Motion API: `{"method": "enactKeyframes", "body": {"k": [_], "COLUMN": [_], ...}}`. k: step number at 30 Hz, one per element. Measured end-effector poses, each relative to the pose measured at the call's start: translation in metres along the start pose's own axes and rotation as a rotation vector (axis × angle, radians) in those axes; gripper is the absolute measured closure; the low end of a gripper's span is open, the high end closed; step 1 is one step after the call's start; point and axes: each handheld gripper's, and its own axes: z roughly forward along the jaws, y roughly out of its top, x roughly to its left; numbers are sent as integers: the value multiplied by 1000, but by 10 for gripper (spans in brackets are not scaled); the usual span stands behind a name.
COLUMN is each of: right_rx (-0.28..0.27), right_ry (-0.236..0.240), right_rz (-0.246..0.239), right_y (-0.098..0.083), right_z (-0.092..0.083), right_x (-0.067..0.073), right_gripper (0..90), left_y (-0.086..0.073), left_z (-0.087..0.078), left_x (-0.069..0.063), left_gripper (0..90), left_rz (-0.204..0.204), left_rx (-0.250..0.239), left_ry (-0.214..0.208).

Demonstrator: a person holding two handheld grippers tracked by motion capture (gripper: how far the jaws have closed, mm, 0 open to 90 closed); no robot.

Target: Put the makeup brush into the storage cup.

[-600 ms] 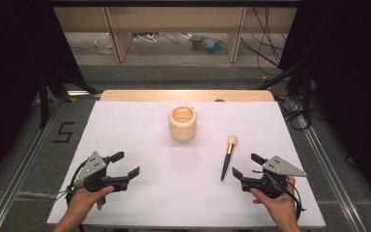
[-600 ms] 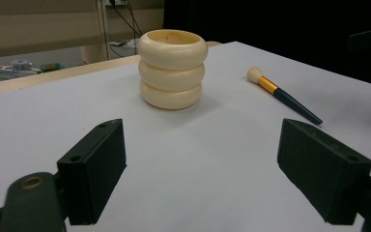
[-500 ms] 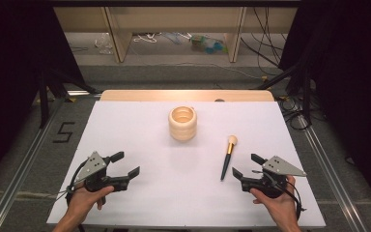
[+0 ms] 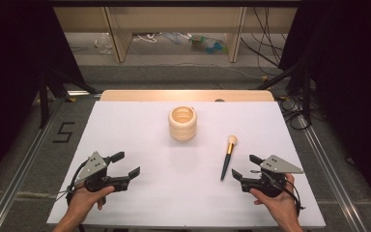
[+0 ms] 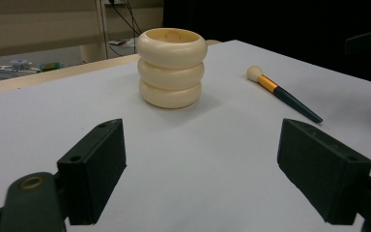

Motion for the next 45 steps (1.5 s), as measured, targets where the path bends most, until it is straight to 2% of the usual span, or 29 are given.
{"method": "enactKeyframes", "body": {"k": [4, 6, 8, 11, 16, 21, 22, 23, 24, 26, 27, 31, 32, 35, 37, 38, 39, 40, 41, 42, 43, 45], "right_rx": [45, 36, 64, 93, 115, 154, 153, 160, 161, 179, 171, 190, 195, 216, 218, 242, 238, 260, 260, 272, 275, 288], "right_ry": [-1, 5, 5, -3, -2, 4, 1, 0, -6, -4, -3, 9, 7, 5, 6, 5, 6, 2, 4, -1, -7, -9], "right_rz": [12, 11, 7, -11, -11, -4, -2, -7, -7, -4, -5, 1, 16, 6, 5, 21, 6, 12, -19, -6, -3, -23], "right_y": [2, 3, 6, 10, 12, 14, 15, 16, 17, 20, 20, 24, 26, 28, 28, 29, 29, 30, 31, 33, 35, 37], "right_z": [0, 4, 5, 7, 10, 14, 14, 15, 16, 19, 20, 27, 28, 34, 36, 39, 41, 42, 44, 44, 45, 48], "right_x": [-4, -5, -5, -4, -5, -8, -9, -10, -11, -12, -13, -16, -16, -18, -19, -19, -20, -20, -21, -20, -20, -21], "right_gripper": [182, 182, 182, 188, 189, 190, 190, 190, 190, 191, 192, 195, 196, 196, 196, 196, 196, 194, 194, 194, 194, 196], "left_y": [0, 0, 0, 0, 0, 0, -1, -1, 0, 0, -1, 0, 0, -1, 0, 0, -1, 0, 0, 0, 0, 0], "left_z": [1, 1, 1, 1, 1, 2, 2, 2, 2, 2, 2, 2, 2, 2, 2, 2, 2, 2, 2, 2, 2, 2], "left_x": [1, 1, 2, 2, 2, 2, 1, 1, 2, 2, 2, 2, 2, 2, 3, 2, 2, 2, 2, 2, 2, 2], "left_gripper": [175, 175, 175, 175, 175, 175, 175, 175, 175, 175, 175, 175, 175, 175, 175, 175, 175, 175, 175, 175, 175, 175], "left_rz": [12, 16, 22, 13, 18, 17, -3, -3, 15, 15, 0, 7, 7, 1, 16, 5, -1, 10, 16, 3, 6, 13], "left_rx": [2, 2, 2, 1, 3, 5, 4, 4, 6, 6, 4, 5, 5, 5, 0, 6, 5, 6, 6, 5, 4, 5], "left_ry": [-3, -3, -6, 0, -5, -3, 1, 1, -1, -2, 2, 0, 0, 3, -9, 1, -1, -2, -2, -2, -1, -2]}}
